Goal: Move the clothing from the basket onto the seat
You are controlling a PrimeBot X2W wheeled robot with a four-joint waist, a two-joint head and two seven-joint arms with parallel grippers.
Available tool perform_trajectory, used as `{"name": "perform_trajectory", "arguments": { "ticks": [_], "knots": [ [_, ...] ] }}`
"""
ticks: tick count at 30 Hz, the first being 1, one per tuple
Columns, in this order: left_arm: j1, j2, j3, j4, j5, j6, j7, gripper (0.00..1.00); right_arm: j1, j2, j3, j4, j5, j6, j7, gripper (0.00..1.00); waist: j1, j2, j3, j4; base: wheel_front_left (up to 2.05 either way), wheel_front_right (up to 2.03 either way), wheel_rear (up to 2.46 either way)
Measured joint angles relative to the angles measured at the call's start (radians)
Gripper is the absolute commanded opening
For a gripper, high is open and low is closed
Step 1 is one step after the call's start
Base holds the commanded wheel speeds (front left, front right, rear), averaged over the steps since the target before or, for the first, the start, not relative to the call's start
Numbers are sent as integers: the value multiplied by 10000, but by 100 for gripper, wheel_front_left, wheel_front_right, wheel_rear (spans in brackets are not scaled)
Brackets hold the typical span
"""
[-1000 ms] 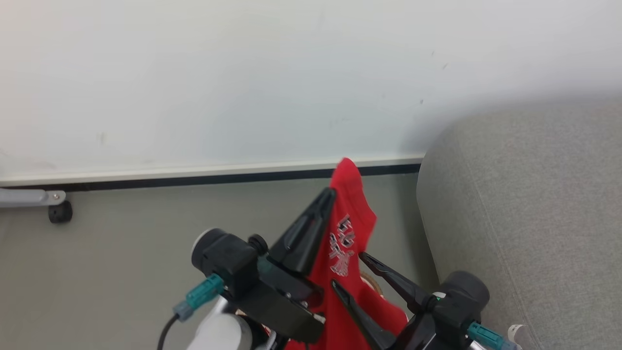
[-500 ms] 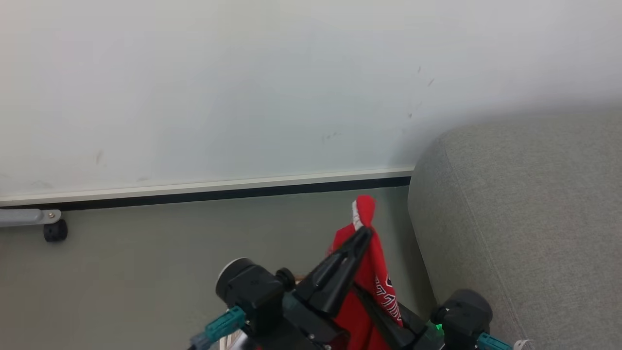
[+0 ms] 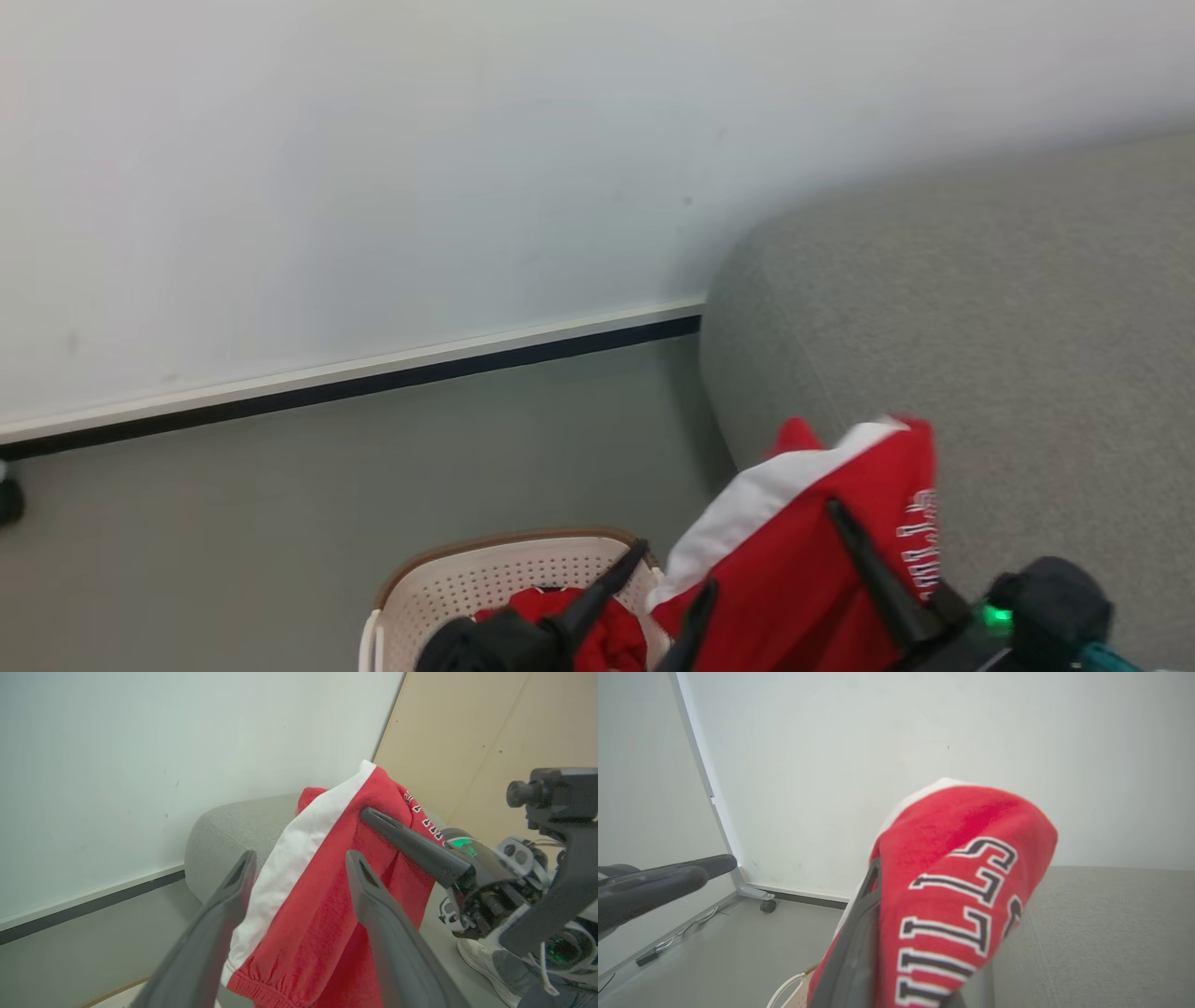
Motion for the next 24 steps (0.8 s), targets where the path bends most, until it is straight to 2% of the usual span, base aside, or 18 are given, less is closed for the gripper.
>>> {"name": "perform_trajectory", "arguments": {
  "ticks": [3,6,11,14,18,24],
  "knots": [
    [171,-171,-424,178,-69,-102,-192,100,461,-324,-650,-443,226,-295,0,0,0,0,55,-397,0,0,0],
    [193,-263,-681,447,-36,-102,-341,100,805,-387,-1381,-763,740,-619,0,0,0,0,124,-809,0,0,0],
    [278,-293,-794,583,56,-79,-600,100,504,-401,-1973,-792,1486,-640,25,0,-1,0,369,-1487,0,0,0],
    [35,-337,-1081,876,251,-88,-606,100,-70,-458,-2541,-451,1887,-694,213,0,0,0,687,-1770,0,0,0],
    [-336,-372,-1131,1131,405,-86,-614,100,-1236,-230,-3191,272,2846,-721,556,0,0,1,1203,-1969,0,0,0],
    [-384,-370,-1315,1448,550,8,-581,100,-3896,-82,-4579,1833,4337,-788,1185,0,1,1,2053,-1823,0,0,0]
  ]
}}
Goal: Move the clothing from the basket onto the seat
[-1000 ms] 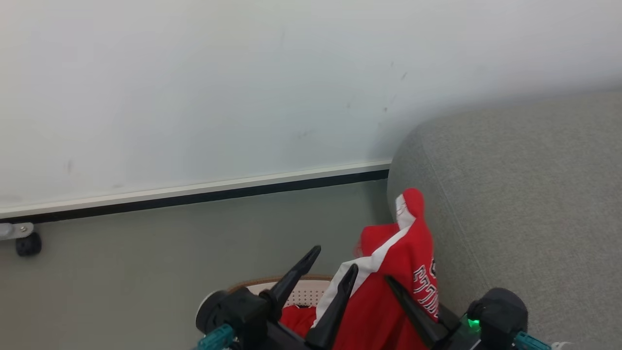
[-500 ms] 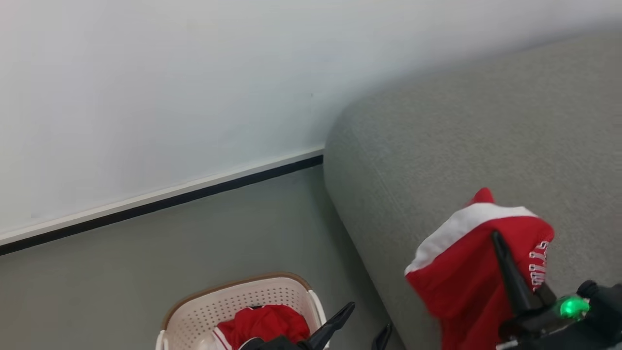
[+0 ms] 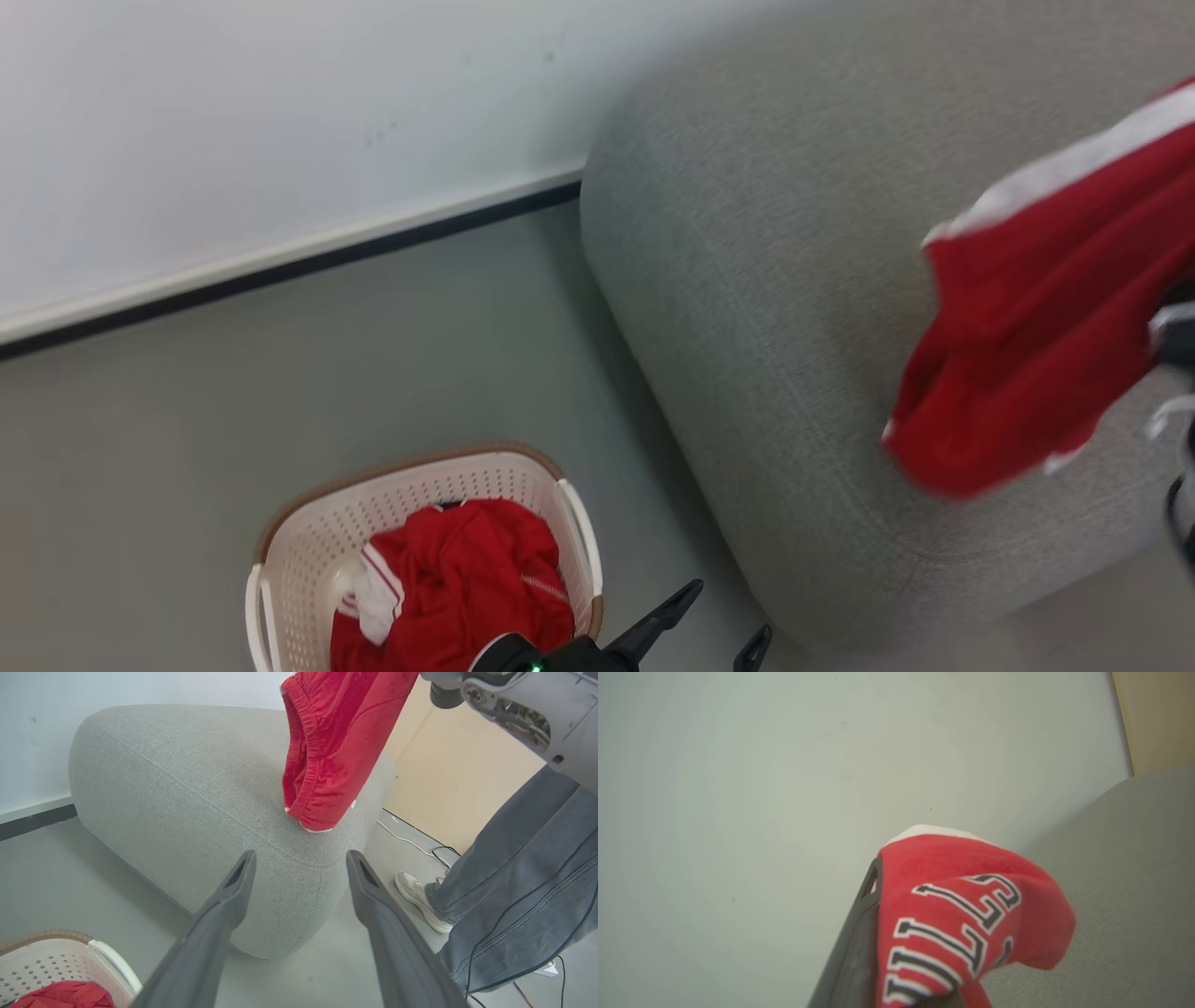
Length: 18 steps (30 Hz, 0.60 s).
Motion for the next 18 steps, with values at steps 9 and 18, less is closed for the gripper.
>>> {"name": "perform_trajectory", "arguments": {
  "ticks": [9,18],
  "knots": [
    [-199,462,249,-134,180,128,311,100,-3807,-961,-1636,2510,1310,-244,765,0,1,0,1221,969,0,0,0],
    [-405,686,280,-652,650,259,351,100,-5698,-2263,-2535,4449,1524,-383,675,0,2,1,2563,1920,0,0,0]
  ]
}}
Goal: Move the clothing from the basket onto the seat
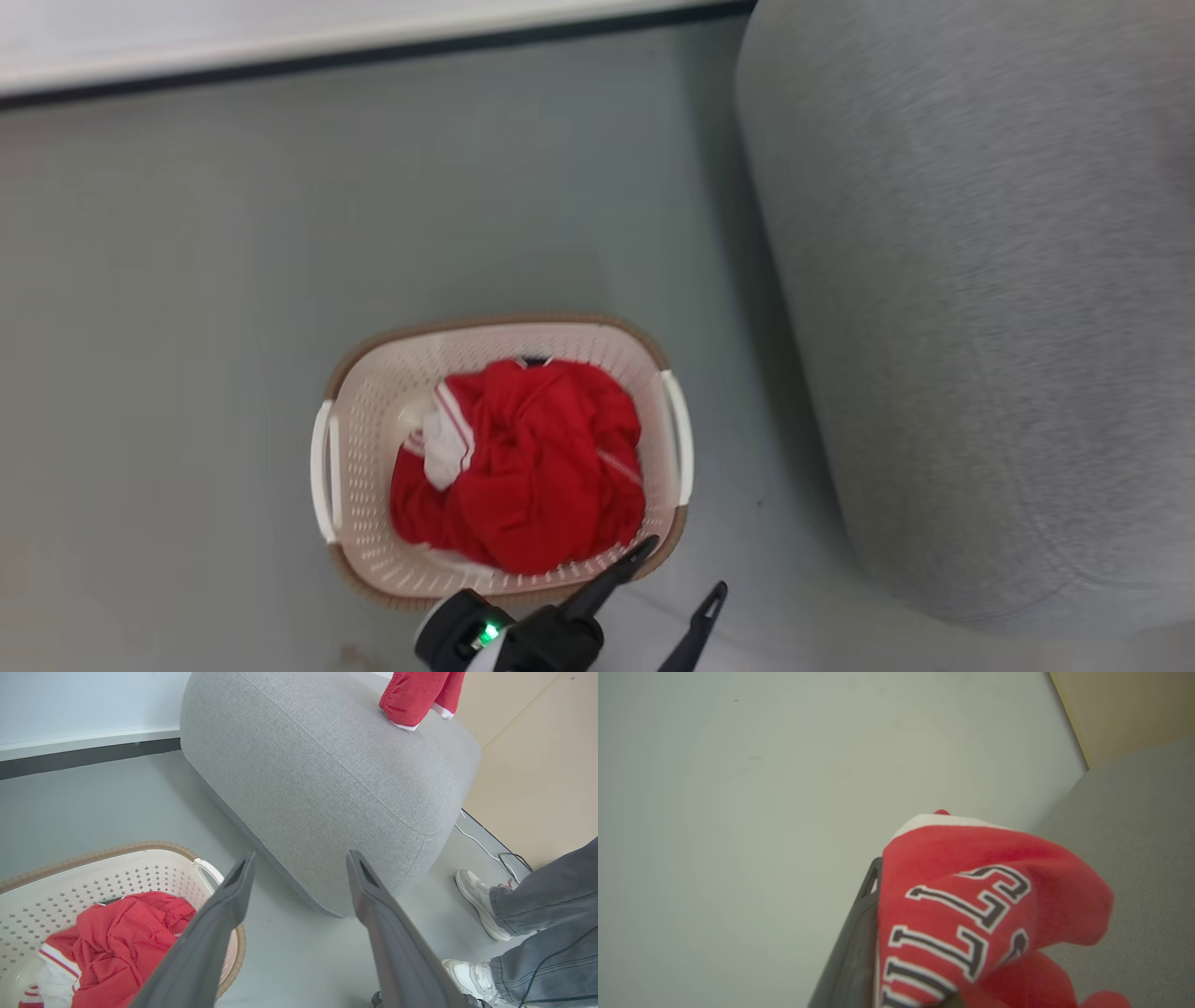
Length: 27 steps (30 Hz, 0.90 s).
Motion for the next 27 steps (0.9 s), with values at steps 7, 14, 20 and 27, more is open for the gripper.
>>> {"name": "perform_trajectory", "arguments": {
  "ticks": [7,14,20,27],
  "knots": [
    [-228,428,614,-272,58,224,-15,100,-324,-2,535,1496,-460,184,-282,0,-1,0,1042,471,0,0,0],
    [-520,493,709,-221,142,272,-17,100,16,587,1340,2591,-951,1039,-573,22,-1,1,1563,405,0,0,0],
    [-763,499,871,38,134,263,-105,100,78,560,1781,3129,-1264,1461,-713,100,-2,0,1431,11,0,0,0],
    [-1101,230,1375,550,-201,309,-431,100,1436,-42,3009,2788,-2564,1632,-786,100,-4,-2,893,-345,0,0,0]
  ]
}}
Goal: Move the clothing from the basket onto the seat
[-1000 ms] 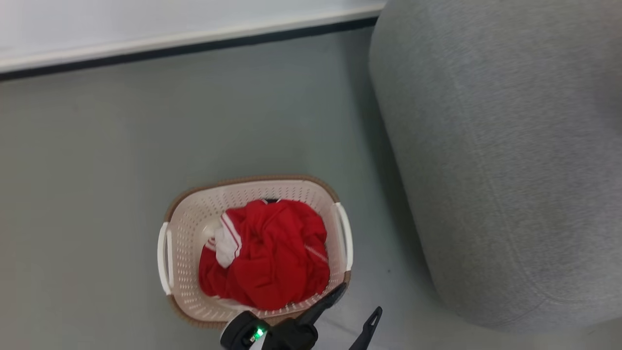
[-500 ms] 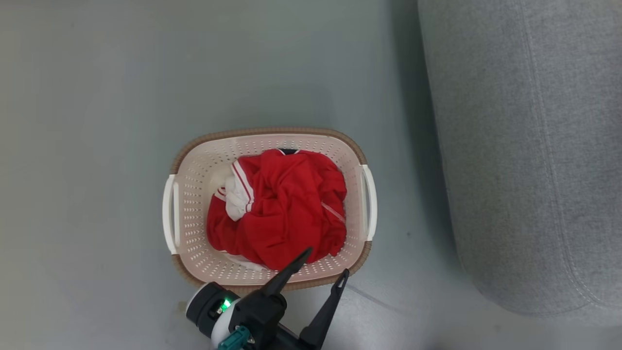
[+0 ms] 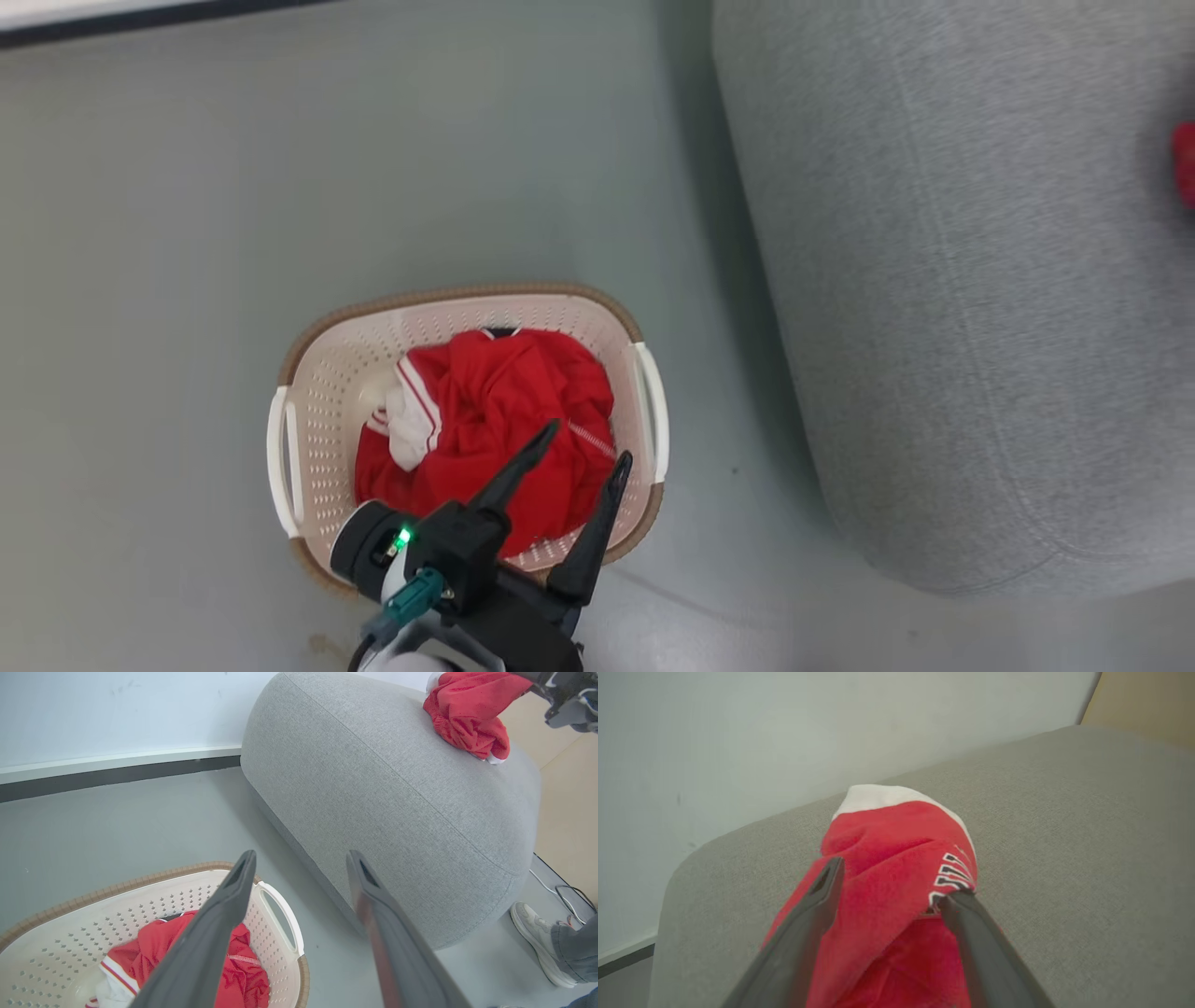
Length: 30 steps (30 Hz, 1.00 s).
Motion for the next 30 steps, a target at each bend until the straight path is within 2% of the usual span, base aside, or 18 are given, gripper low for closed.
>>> {"name": "perform_trajectory", "arguments": {
  "ticks": [6,9,13,16,17,20,22,25,30],
  "knots": [
    [-60,-209,305,656,-393,40,-485,100,2522,12,495,-360,-499,4,-430,100,-1,0,-648,-238,0,0,0],
    [118,-236,548,917,-571,90,-773,100,3856,439,631,-790,-502,4,-692,100,-1,-1,-1041,-325,0,0,0],
    [449,-267,700,1198,-708,150,-997,100,4814,897,836,-1522,-828,-23,-917,100,-1,0,-1454,-381,0,0,0],
    [758,-380,832,1461,-832,240,-1095,100,5494,1237,851,-2495,-1018,-453,-1026,100,-2,-2,-1884,-398,0,0,0],
    [907,-460,859,1607,-1016,309,-1179,100,5999,1592,1028,-3196,-1306,-617,-1074,100,-2,-1,-2174,-376,0,0,0],
    [1147,-577,894,1820,-1091,330,-1267,100,6740,2102,1354,-4090,-1628,-867,-1074,100,-2,-2,-2602,-279,0,0,0],
    [1289,-667,1018,1981,-1189,483,-1310,100,7160,2318,1453,-4667,-1760,-911,-1072,100,-3,-2,-2878,-164,0,0,0],
    [1451,-738,1325,2178,-1323,667,-1379,100,7660,2428,1866,-5300,-2426,-1122,-1072,100,-3,-2,-3260,97,0,0,0],
    [1841,-750,1521,2378,-1404,688,-1438,100,8485,2579,2330,-5990,-3183,-1415,-1070,100,-3,-2,-3842,698,0,0,0]
  ]
}}
